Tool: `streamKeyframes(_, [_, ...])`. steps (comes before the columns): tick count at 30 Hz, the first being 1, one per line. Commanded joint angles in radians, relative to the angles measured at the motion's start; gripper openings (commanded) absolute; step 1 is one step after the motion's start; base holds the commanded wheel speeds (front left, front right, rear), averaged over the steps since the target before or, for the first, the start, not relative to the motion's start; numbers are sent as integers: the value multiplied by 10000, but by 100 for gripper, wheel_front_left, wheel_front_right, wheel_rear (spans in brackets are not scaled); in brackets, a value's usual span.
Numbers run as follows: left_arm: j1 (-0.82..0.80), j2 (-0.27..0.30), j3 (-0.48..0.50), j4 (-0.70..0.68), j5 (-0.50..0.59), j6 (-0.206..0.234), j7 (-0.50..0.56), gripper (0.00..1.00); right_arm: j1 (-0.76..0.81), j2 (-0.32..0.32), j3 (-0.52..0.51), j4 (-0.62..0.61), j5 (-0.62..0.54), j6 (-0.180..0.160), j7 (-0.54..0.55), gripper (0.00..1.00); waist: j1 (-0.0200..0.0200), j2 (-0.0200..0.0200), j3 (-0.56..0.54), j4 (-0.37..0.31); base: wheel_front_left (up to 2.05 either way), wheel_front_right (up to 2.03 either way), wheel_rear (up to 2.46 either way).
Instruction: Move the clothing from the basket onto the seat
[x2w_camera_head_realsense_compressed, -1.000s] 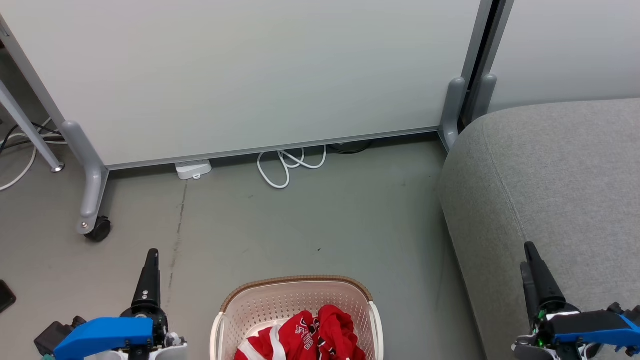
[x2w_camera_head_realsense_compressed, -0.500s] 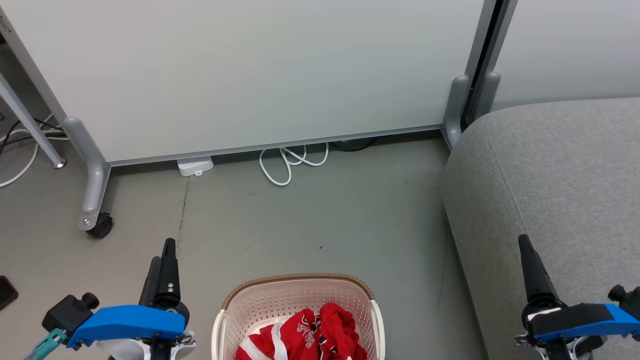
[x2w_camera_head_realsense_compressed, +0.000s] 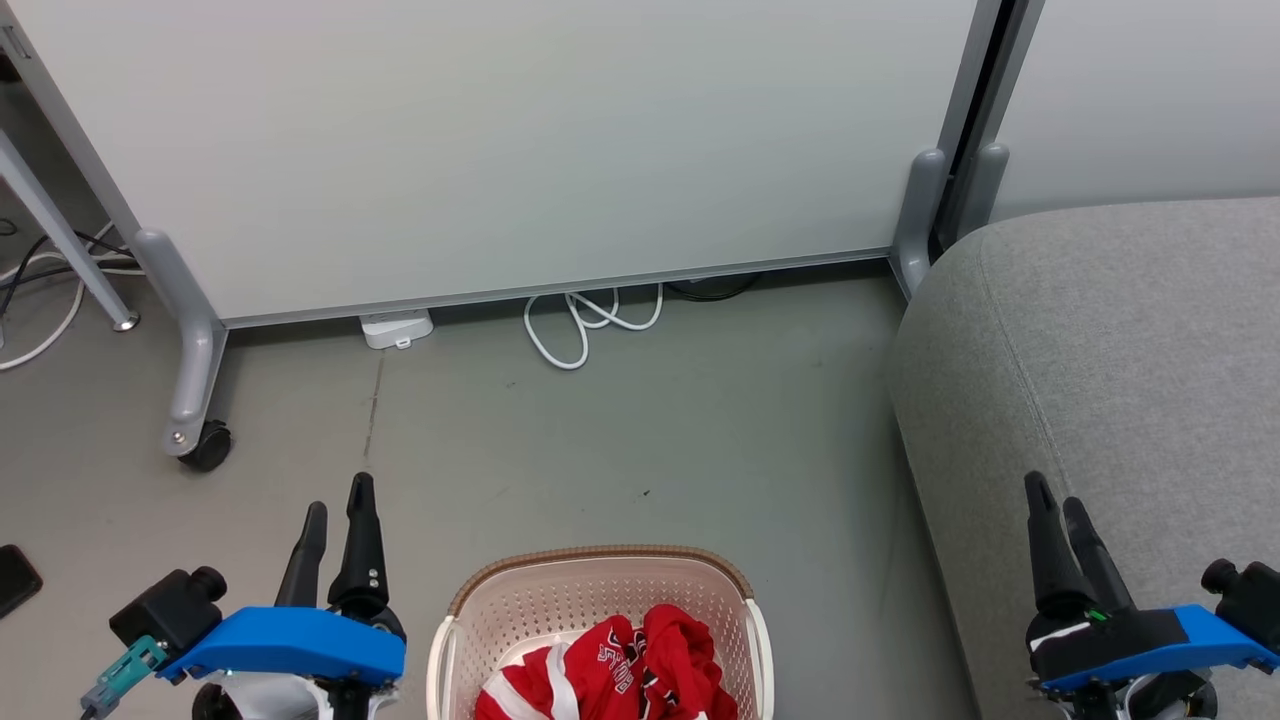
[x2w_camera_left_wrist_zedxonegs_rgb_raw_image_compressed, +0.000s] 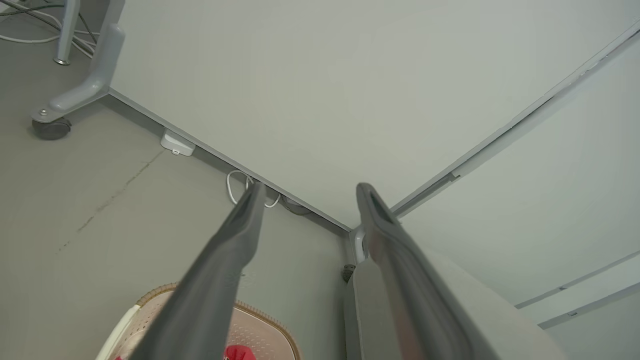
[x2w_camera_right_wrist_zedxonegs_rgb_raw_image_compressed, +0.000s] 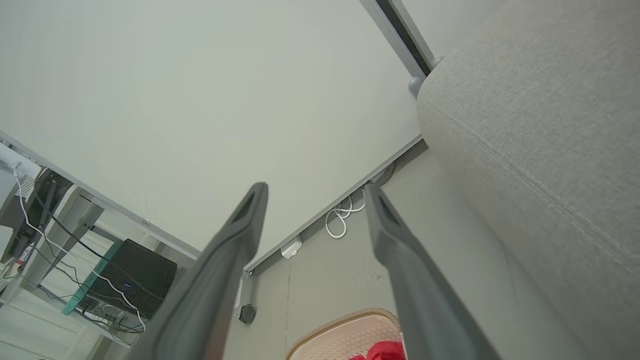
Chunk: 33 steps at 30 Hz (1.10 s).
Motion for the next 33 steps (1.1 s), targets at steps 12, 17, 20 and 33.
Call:
streamKeyframes(12, [-303,162,-333,247,1674,-81,-475,100,-241,-85,-7,100,-1989,29,-420,100,-1,0,-8,94,0,0,0])
streamKeyframes(17, [-331,173,-433,325,2224,-85,-612,100,-240,-91,-46,105,-2655,27,-541,100,-1,0,-11,130,0,0,0])
streamKeyframes(20, [-331,173,-498,342,2531,-109,-701,100,-225,-94,-62,103,-3027,27,-607,100,-1,0,-15,148,0,0,0])
streamKeyframes(33, [-312,147,-642,322,3747,-210,-1040,100,-207,-105,-103,72,-4459,31,-842,100,-2,0,-9,194,0,0,0])
